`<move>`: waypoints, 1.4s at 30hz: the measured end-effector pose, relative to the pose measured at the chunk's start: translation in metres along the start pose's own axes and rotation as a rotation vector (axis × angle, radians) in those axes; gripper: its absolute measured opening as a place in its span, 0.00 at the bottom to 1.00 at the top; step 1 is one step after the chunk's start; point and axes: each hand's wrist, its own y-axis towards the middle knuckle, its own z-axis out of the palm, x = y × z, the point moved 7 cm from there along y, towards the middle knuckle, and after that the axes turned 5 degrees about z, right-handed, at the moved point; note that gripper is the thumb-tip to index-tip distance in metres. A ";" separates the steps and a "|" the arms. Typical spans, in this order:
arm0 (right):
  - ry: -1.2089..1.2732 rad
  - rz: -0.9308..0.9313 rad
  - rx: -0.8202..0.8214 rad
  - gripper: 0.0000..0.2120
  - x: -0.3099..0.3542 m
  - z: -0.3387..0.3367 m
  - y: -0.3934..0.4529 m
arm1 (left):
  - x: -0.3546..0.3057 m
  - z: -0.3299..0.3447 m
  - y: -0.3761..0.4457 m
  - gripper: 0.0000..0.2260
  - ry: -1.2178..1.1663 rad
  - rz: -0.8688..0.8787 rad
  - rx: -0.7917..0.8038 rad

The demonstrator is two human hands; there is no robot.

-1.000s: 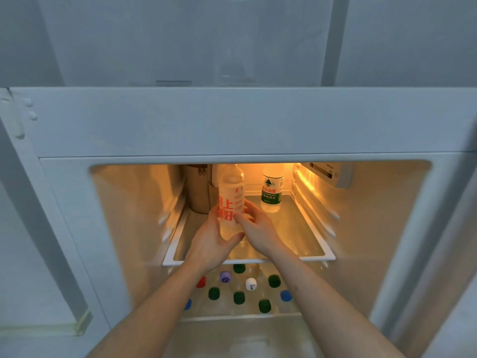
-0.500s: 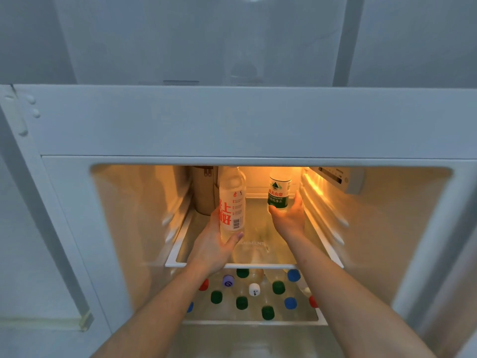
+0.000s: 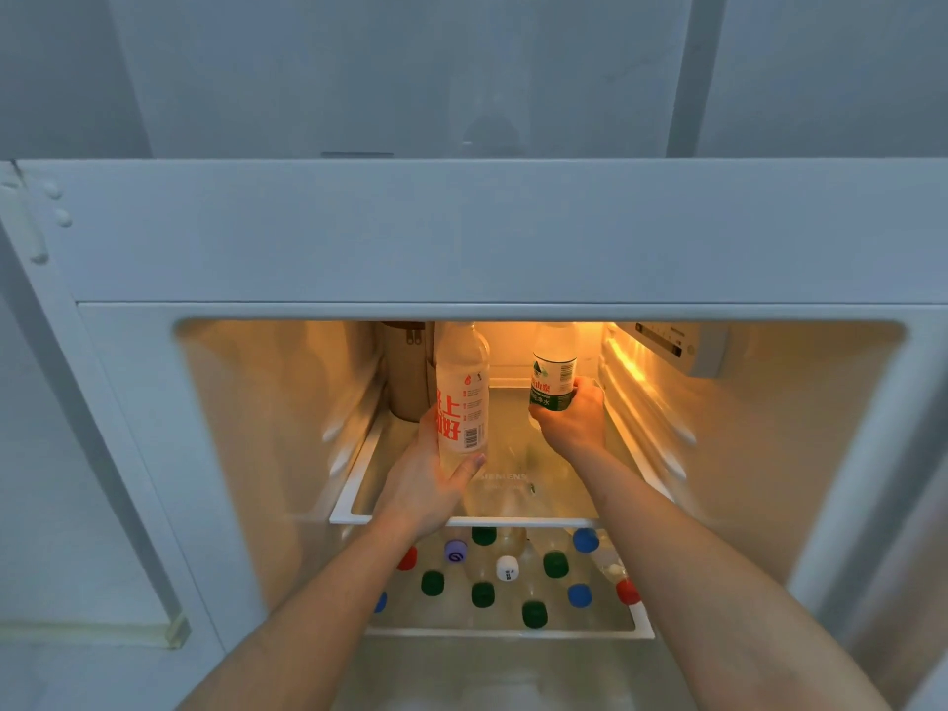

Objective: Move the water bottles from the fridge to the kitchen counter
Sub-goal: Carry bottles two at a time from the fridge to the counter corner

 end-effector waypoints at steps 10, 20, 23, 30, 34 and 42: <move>0.011 0.009 0.117 0.31 0.001 -0.009 -0.055 | -0.002 -0.005 -0.002 0.36 -0.065 0.008 -0.040; 0.102 -0.109 0.160 0.31 -0.002 -0.012 -0.120 | -0.004 -0.010 -0.006 0.30 -0.125 0.000 -0.046; 0.140 -0.120 0.189 0.31 -0.003 -0.012 -0.122 | -0.002 -0.012 -0.007 0.31 -0.116 -0.033 -0.073; 0.185 -0.120 0.237 0.32 -0.010 -0.008 -0.117 | -0.009 -0.022 -0.019 0.33 -0.129 -0.037 -0.160; 0.195 -0.142 0.221 0.33 -0.009 -0.013 -0.121 | -0.016 -0.032 -0.038 0.32 -0.147 -0.020 -0.161; 0.220 -0.311 0.162 0.31 0.012 -0.037 -0.189 | -0.037 -0.079 -0.111 0.24 -0.253 -0.149 -0.176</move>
